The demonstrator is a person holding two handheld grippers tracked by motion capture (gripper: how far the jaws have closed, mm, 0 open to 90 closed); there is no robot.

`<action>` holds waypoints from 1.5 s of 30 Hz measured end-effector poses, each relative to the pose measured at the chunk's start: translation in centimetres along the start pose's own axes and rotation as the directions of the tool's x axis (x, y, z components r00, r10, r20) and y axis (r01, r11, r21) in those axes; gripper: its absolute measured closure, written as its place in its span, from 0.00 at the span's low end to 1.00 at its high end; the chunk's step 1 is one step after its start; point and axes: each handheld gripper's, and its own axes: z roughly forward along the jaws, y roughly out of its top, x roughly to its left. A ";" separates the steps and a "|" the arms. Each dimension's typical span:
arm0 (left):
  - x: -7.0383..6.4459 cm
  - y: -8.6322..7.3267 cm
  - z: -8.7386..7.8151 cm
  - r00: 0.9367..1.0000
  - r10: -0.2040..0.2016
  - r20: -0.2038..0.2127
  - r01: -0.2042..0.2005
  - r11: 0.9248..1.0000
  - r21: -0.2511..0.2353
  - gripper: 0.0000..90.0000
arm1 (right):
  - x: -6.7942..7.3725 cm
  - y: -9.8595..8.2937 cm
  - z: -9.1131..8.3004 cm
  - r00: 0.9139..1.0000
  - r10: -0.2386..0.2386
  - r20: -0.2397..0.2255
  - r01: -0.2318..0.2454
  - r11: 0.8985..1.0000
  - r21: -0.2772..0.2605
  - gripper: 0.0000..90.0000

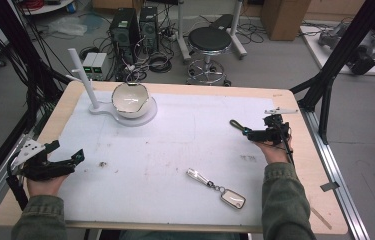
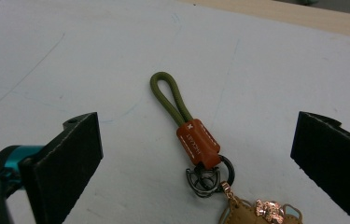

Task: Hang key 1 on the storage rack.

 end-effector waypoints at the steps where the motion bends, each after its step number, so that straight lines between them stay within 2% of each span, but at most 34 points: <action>1: 0.0 0.0 0.0 1.000 0.001 0.001 -0.001 1.000 -0.002 0.02 | -0.2 0.1 0.2 1.000 0.001 -0.007 -0.001 1.000 0.004 0.04; 11: 0.0 0.0 0.0 1.000 0.001 0.001 -0.001 1.000 0.000 0.02 | -1.8 0.5 2.2 1.000 0.019 -0.021 -0.018 0.997 0.076 0.06; 13: 0.1 0.0 0.0 1.000 -0.004 0.004 0.004 1.000 -0.002 0.02 | -2.2 0.3 2.8 0.999 0.047 -0.028 -0.044 0.994 0.096 0.14; 14: 0.1 0.0 0.0 1.000 -0.004 0.004 0.004 1.000 -0.002 0.02 | -2.2 0.3 2.8 0.999 0.047 -0.028 -0.044 0.994 0.096 0.14; 16: 0.1 0.0 0.0 1.000 -0.004 0.005 0.004 1.000 -0.002 0.02 | -2.1 0.1 3.4 0.999 0.015 -0.039 -0.010 0.992 0.127 0.21; 17: 0.1 0.0 -0.1 1.000 -0.004 0.004 0.004 1.000 -0.002 0.02 | -2.1 0.1 3.4 0.999 0.015 -0.039 -0.010 0.992 0.127 0.21; 23: 0.1 -0.1 -0.1 1.000 -0.003 0.002 0.003 1.000 0.004 0.02 | -2.6 -0.4 4.2 1.000 0.005 0.002 -0.005 0.987 0.161 0.35; 27: 0.1 -0.1 0.0 1.000 -0.003 0.007 0.003 1.000 0.008 0.02 | -2.6 -0.3 4.5 1.000 -0.014 -0.003 0.014 0.987 0.163 0.41; 30: 0.1 -0.1 0.0 1.000 -0.001 0.006 0.001 1.000 0.010 0.02 | -2.4 -0.2 4.7 0.999 -0.019 -0.032 0.025 0.983 0.180 0.49; 33: 0.1 -0.1 0.0 1.000 0.001 -0.004 -0.001 1.000 0.017 0.02 | -1.9 -0.1 4.9 0.996 -0.057 -0.065 0.069 0.978 0.199 0.65; 34: 0.1 -0.1 0.0 1.000 0.001 -0.006 -0.001 1.000 0.020 0.02 | -1.5 -0.2 5.1 0.995 -0.085 -0.060 0.096 0.972 0.212 0.72; 35: 0.1 -0.1 0.0 1.000 0.001 -0.005 -0.001 1.000 0.022 0.02 | -1.5 -0.2 5.1 0.995 -0.085 -0.060 0.096 0.972 0.212 0.72; 37: 0.1 -0.1 -0.1 1.000 -0.002 -0.005 0.002 1.000 0.017 0.02 | -1.4 -0.2 5.1 0.995 -0.082 -0.059 0.093 0.974 0.208 0.80; 39: 0.2 -0.2 -0.2 1.000 -0.003 -0.005 0.003 1.000 0.018 0.02 | -1.3 -0.1 5.0 0.995 -0.084 -0.061 0.095 0.974 0.206 0.83; 42: 0.2 -0.2 -0.2 1.000 -0.006 -0.003 0.006 1.000 0.018 0.02 | -1.2 0.0 4.7 0.996 -0.070 -0.050 0.079 0.978 0.195 0.85; 45: 0.2 -0.2 -0.1 1.000 -0.008 0.000 0.008 1.000 0.017 0.02 | -1.0 0.3 4.3 0.996 -0.055 -0.064 0.066 0.983 0.172 0.85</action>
